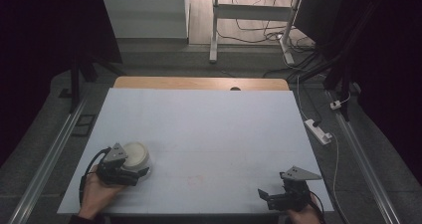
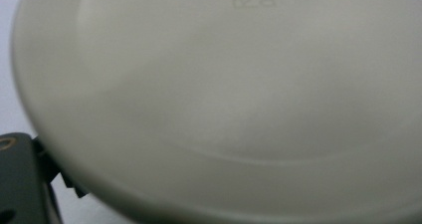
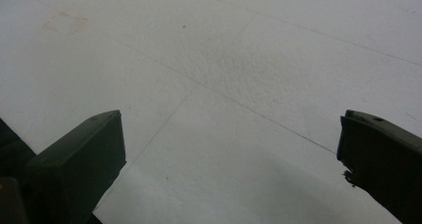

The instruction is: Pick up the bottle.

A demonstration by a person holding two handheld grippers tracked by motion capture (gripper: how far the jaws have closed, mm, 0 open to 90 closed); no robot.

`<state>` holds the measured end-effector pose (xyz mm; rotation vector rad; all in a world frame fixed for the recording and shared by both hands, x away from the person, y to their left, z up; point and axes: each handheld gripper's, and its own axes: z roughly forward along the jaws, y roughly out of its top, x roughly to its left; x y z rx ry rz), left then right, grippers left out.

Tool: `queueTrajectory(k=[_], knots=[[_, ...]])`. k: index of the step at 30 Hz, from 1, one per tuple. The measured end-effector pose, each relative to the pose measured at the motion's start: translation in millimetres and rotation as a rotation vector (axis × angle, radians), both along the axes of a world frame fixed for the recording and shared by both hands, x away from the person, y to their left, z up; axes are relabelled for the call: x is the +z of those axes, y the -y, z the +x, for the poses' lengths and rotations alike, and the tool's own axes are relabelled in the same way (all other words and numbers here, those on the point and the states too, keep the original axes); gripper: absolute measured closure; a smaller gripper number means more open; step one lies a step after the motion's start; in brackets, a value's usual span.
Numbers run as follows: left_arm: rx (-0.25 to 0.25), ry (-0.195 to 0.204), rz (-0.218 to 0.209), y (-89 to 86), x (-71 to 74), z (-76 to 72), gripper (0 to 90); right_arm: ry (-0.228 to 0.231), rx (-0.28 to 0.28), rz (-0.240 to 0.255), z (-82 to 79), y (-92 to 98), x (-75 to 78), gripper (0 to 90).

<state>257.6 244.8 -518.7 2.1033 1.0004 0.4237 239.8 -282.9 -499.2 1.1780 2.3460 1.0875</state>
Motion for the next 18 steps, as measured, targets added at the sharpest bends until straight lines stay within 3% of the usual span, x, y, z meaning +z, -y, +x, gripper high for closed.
queueTrajectory(k=[18], knots=[[0.04,-0.045,0.011,4.1,5.6,1.8,7.2,0.001,0.004,-0.003,-0.2,-0.5,0.0,0.0]])
